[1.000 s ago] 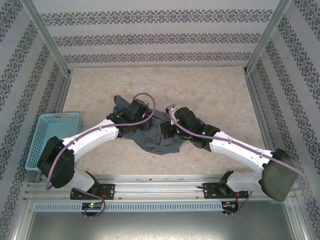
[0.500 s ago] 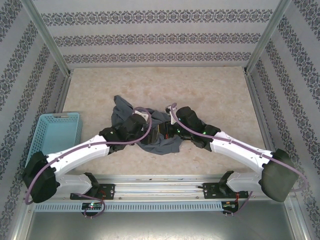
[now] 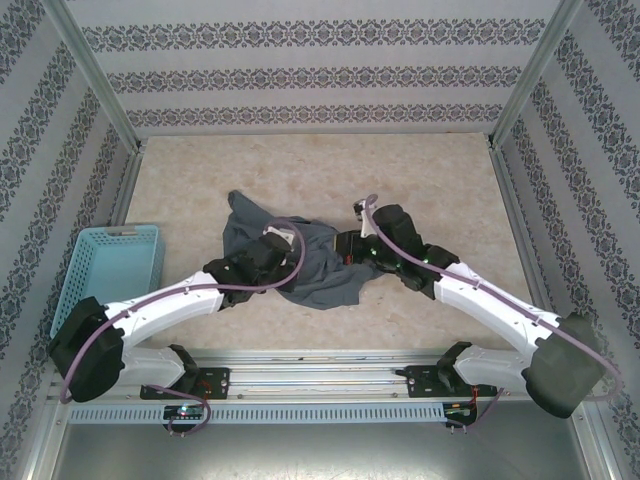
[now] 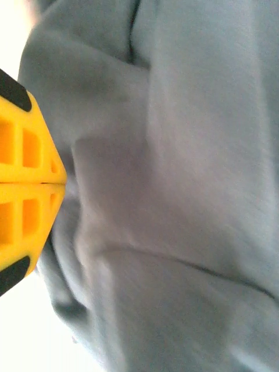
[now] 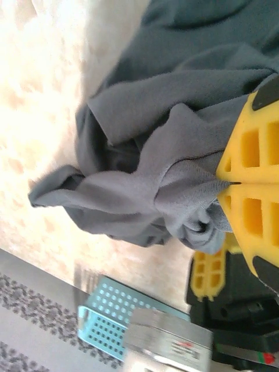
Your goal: Fold the inside-out t-shirt
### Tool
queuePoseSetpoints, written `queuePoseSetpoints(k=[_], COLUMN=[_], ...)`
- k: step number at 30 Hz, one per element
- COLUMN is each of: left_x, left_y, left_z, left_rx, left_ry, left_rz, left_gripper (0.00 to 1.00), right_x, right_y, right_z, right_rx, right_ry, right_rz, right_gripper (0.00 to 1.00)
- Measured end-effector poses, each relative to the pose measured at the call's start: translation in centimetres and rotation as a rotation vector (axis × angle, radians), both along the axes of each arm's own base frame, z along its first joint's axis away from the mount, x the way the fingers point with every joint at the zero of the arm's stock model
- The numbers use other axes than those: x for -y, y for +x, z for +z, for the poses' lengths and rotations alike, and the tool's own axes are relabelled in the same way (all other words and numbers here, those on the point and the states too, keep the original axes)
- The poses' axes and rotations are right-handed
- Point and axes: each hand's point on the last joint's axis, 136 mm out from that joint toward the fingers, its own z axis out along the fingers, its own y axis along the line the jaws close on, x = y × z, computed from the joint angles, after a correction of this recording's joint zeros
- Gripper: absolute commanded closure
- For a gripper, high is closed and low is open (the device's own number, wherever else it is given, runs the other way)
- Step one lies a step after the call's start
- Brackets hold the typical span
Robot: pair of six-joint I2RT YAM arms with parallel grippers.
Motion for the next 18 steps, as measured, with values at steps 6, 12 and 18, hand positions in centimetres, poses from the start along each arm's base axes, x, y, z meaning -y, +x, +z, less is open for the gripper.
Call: queuePoseSetpoints(k=[6,12,18], left_x=[-0.4,2.1,4.3], left_y=[-0.6,-0.4,0.1], left_z=[-0.3,1.0,2.3], left_rx=[0.009,0.017,0.030], left_ry=[-0.016,-0.145,-0.259], left_rz=[-0.032,-0.091,-0.121], left_gripper=[0.96,0.61,0.61], right_x=[1.4,-1.2,-3.3], right_y=[0.9,-1.3,-2.8], right_z=[-1.9,-2.2,-1.7], right_rx=[-0.072,-0.086,-0.067], right_ry=[0.009,0.009,0.026], right_rz=[-0.028,0.071,0.136], right_gripper=[1.00,1.00,1.00])
